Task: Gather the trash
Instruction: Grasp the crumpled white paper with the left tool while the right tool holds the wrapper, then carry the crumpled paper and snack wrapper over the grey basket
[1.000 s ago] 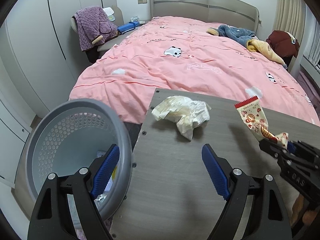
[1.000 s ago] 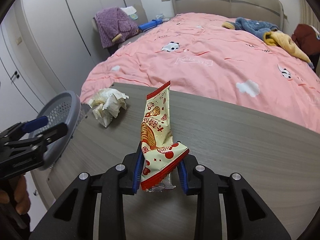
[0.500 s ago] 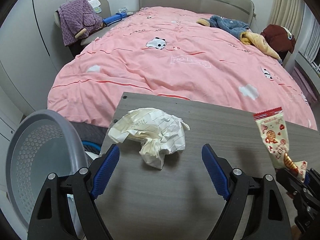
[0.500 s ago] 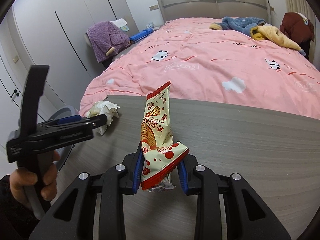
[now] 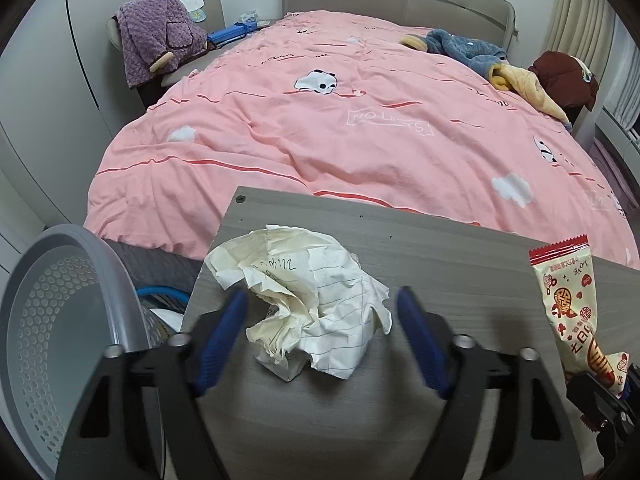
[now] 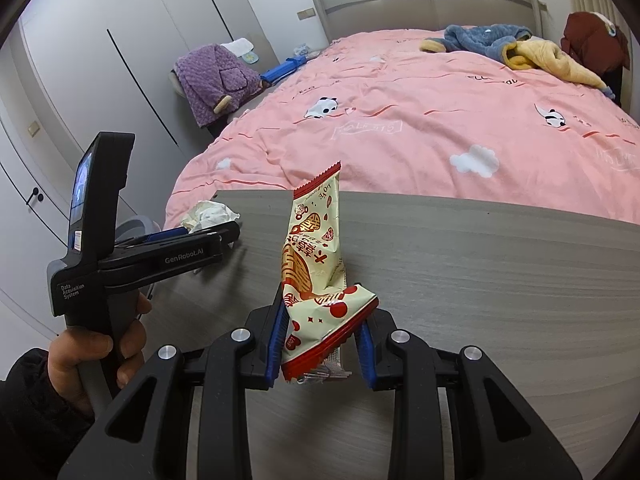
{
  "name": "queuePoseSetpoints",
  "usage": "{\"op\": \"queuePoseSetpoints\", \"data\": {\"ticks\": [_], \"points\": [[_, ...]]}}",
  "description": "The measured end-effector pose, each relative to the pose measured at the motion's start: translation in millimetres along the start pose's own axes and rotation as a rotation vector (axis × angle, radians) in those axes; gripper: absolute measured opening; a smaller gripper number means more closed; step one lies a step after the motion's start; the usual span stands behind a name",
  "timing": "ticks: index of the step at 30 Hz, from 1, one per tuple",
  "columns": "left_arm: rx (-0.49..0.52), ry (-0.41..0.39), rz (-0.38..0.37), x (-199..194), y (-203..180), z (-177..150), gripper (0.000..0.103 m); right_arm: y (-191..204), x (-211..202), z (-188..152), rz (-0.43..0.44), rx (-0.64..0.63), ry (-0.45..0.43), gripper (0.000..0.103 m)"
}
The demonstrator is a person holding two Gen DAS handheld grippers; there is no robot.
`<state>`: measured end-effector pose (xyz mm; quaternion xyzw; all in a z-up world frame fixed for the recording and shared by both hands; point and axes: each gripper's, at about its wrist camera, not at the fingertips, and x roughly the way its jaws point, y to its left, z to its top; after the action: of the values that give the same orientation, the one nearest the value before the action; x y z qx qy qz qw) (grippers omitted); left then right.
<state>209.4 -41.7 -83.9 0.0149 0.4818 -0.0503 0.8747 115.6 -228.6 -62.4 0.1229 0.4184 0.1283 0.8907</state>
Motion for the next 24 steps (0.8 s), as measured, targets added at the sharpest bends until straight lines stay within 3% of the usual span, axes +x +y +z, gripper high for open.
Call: {"op": "queuePoseSetpoints", "data": {"ticks": [1, 4, 14, 24], "points": [[0.000, 0.008, -0.005, 0.9, 0.0, -0.2, 0.052, 0.0, 0.5, 0.5, 0.000, 0.000, 0.001, 0.030], [-0.001, 0.005, -0.011, -0.7, 1.4, -1.7, 0.048, 0.3, 0.5, 0.7, 0.000, 0.001, 0.000, 0.030], [0.018, -0.047, -0.020, -43.5, 5.6, -26.3, 0.047, 8.9, -1.1, -2.6, -0.003, 0.000, 0.007, 0.030], [-0.005, -0.131, -0.040, -102.2, 36.7, -44.0, 0.047, 46.4, -8.3, -8.5, 0.013, -0.047, 0.005, 0.030]]}}
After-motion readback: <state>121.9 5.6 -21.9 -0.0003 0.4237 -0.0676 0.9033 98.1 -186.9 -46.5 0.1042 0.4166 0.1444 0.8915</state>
